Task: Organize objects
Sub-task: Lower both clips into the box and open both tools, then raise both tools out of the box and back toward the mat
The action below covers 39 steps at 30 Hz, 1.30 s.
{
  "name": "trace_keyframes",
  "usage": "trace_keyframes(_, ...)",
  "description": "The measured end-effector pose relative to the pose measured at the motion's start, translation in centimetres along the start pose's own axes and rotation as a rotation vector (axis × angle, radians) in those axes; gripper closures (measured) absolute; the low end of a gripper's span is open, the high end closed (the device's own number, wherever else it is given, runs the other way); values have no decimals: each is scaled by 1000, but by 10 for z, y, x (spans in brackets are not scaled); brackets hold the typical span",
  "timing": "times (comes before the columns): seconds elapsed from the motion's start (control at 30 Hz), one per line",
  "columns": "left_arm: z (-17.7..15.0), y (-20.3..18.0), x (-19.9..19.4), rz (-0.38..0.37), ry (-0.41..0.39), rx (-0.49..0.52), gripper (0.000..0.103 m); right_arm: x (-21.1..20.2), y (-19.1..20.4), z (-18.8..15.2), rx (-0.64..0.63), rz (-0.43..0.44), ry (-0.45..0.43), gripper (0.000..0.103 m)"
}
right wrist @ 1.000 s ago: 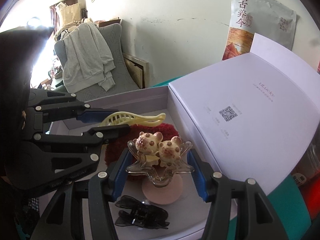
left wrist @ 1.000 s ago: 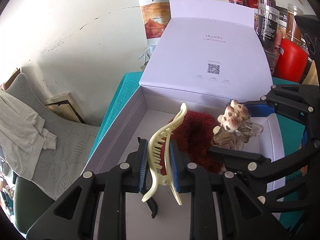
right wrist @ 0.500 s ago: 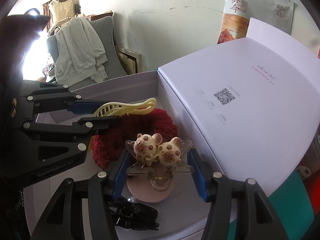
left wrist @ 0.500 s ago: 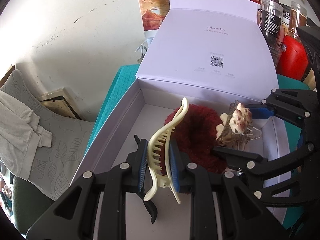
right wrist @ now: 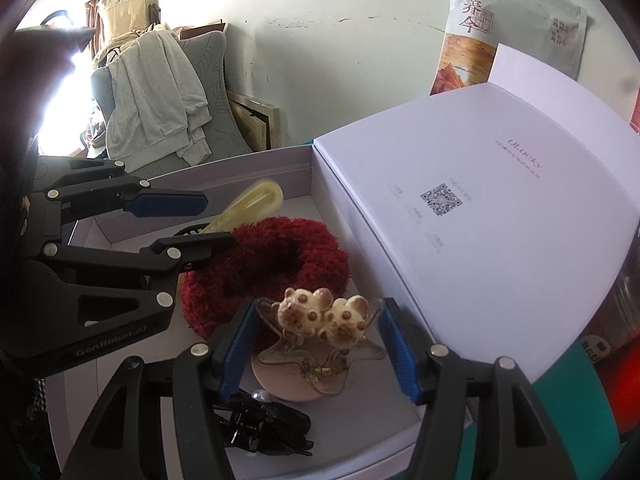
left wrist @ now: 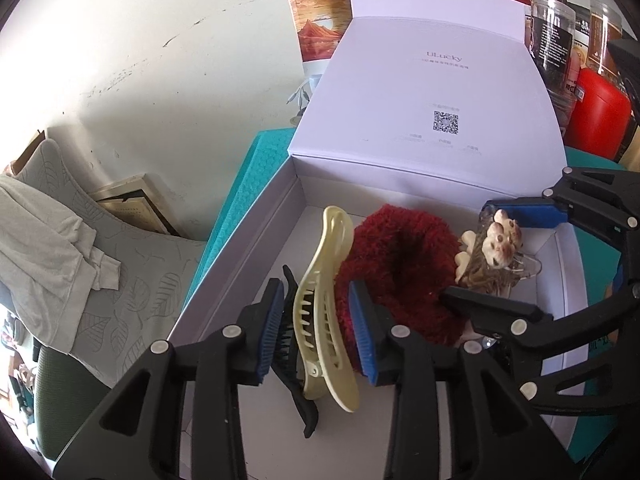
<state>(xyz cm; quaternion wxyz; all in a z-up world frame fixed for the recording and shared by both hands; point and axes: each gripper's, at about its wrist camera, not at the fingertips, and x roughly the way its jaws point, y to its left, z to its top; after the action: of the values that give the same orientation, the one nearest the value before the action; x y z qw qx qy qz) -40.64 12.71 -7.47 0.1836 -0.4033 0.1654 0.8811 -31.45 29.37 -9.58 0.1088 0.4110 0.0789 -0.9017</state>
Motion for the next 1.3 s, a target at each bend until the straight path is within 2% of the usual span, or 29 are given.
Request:
trace_keyframes(0.27, -5, 2, -18, 20, -3, -7, 60, -14, 1, 2, 9, -12, -15, 41)
trace_keyframes(0.67, -8, 4, -67, 61, -46, -22, 57, -50, 4, 5, 9, -29, -58, 41)
trace_keyframes(0.93, -12, 10, -111, 72, -79, -41, 55, -82, 15, 8, -7, -42, -100, 41)
trace_keyframes(1.3, -21, 16, -182, 100, -139, -80, 41, -135, 29, 8, -2, -71, -172, 41)
